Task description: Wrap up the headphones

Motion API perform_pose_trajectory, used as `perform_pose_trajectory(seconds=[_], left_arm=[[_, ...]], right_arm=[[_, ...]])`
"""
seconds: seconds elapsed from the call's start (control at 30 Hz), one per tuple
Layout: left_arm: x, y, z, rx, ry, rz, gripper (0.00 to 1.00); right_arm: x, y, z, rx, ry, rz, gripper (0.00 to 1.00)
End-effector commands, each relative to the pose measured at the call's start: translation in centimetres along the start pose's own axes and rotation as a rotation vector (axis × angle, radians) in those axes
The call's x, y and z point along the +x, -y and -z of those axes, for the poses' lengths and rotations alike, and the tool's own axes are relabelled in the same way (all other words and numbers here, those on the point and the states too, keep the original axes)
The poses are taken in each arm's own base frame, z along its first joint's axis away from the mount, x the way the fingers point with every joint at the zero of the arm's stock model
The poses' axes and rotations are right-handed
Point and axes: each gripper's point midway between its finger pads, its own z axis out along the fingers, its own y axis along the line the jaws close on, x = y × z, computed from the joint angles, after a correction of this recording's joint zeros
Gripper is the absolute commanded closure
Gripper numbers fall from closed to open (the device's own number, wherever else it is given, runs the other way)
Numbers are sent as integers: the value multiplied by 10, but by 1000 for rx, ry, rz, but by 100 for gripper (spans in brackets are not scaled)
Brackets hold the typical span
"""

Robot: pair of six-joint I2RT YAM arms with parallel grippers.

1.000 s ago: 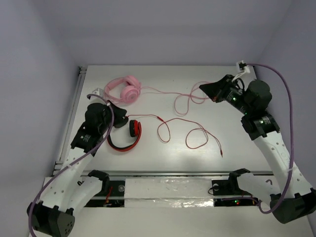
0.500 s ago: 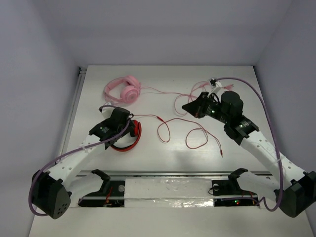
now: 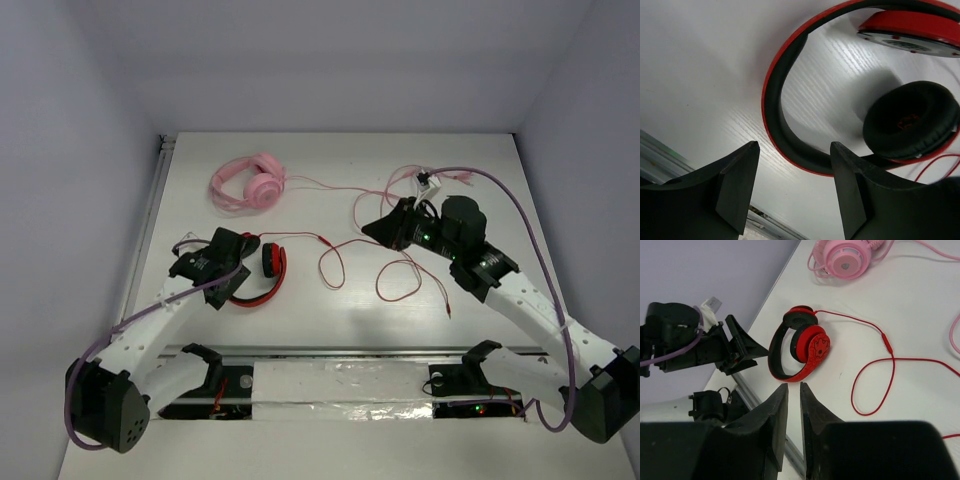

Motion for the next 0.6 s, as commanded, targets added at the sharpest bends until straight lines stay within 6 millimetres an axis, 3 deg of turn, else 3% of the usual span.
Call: perform_pose_trajectory(seconds=[0.0,0.17,0.43,0.57], left_arm=[[17,-34,-12,-137,-57,23,45],[5,-16,-20,-109,-19,70,46],[22,2,-44,-73,-87,34,52],[31,-2,-57,-101,-108,-15,56]], right_arm=[[-10,-19,11,-66,52,58,78],[-8,-19,12,-62,43,56,78],[-7,-10,10,-24,45,53,78],[-8,-9,8,-17,43,53,78]])
